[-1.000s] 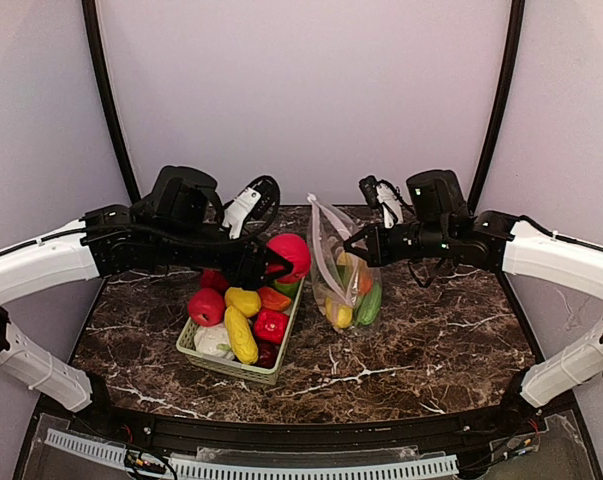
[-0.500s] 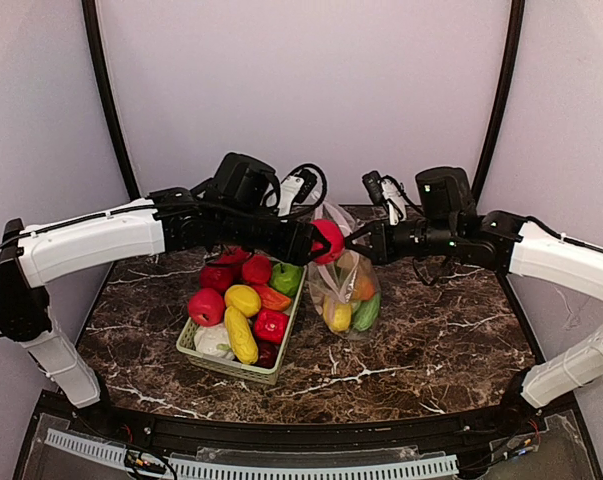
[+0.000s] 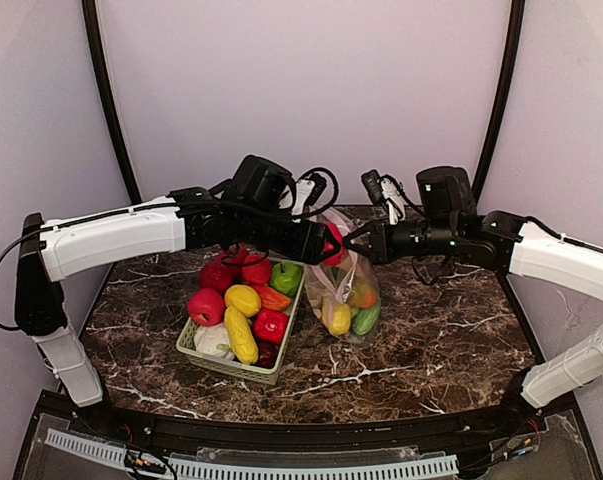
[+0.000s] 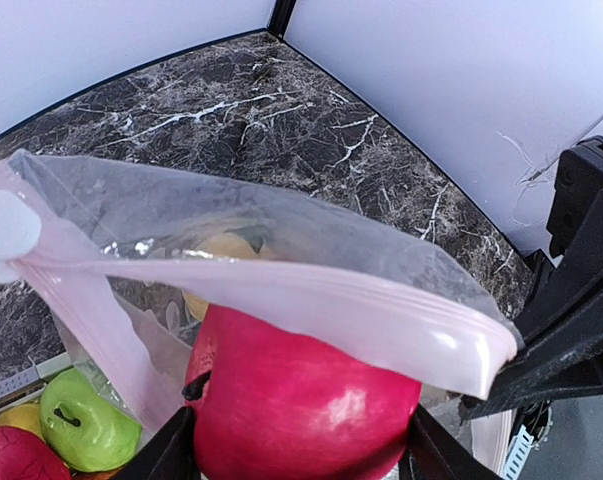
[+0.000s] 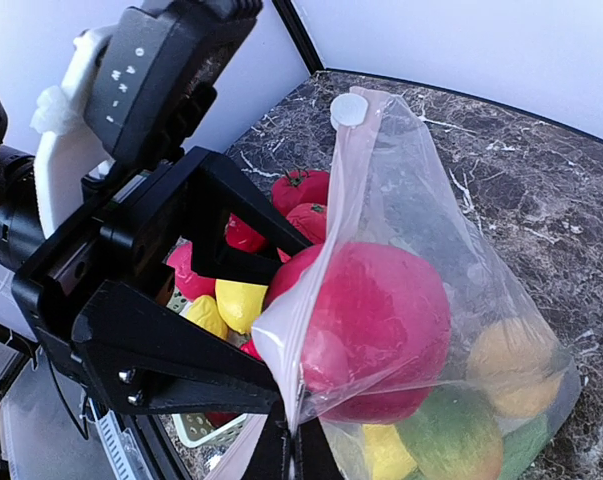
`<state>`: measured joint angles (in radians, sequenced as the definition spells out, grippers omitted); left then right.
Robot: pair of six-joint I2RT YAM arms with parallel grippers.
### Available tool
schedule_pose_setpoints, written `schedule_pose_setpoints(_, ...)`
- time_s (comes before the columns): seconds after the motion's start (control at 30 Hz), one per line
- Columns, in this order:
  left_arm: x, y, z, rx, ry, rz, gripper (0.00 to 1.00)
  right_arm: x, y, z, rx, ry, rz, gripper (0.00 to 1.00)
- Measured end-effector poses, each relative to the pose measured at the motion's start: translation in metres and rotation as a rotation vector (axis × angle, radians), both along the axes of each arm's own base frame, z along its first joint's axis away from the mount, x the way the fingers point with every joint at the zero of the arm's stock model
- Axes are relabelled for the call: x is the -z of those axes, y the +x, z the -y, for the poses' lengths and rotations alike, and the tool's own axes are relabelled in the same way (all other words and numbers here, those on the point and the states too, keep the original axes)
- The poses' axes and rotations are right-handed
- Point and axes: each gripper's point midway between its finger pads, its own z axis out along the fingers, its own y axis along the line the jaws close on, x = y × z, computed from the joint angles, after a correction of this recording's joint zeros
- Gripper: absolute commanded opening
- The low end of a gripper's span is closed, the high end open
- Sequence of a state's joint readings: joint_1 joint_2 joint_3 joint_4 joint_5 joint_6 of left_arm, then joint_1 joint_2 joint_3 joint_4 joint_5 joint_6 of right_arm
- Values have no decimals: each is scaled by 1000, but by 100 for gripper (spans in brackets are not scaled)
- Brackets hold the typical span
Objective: Place the food in the zip-top bag and seal the zipper
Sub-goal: Place the fake fruit in the zipper food storage bag.
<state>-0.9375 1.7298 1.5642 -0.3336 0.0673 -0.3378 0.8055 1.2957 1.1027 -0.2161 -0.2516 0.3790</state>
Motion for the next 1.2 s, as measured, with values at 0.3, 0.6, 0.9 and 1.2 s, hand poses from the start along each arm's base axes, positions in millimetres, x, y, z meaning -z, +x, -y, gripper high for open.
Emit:
schedule_pose_setpoints(0.3, 8, 6, -2, -35, 16, -22, 88, 0, 4, 3, 28, -3, 11, 0)
schedule_pose_setpoints(0.6, -30, -22, -24, -3, -84, -19, 86, -3, 8, 10, 72, 3, 15, 0)
schedule_pose_setpoints(0.9, -39, -19, -55, -83, -230, -92, 53, -4, 9, 11, 78, 8, 12, 0)
schedule_pose_setpoints(1.2, 5, -8, -33, -76, -315, -267, 42, -4, 9, 11, 79, 10, 13, 0)
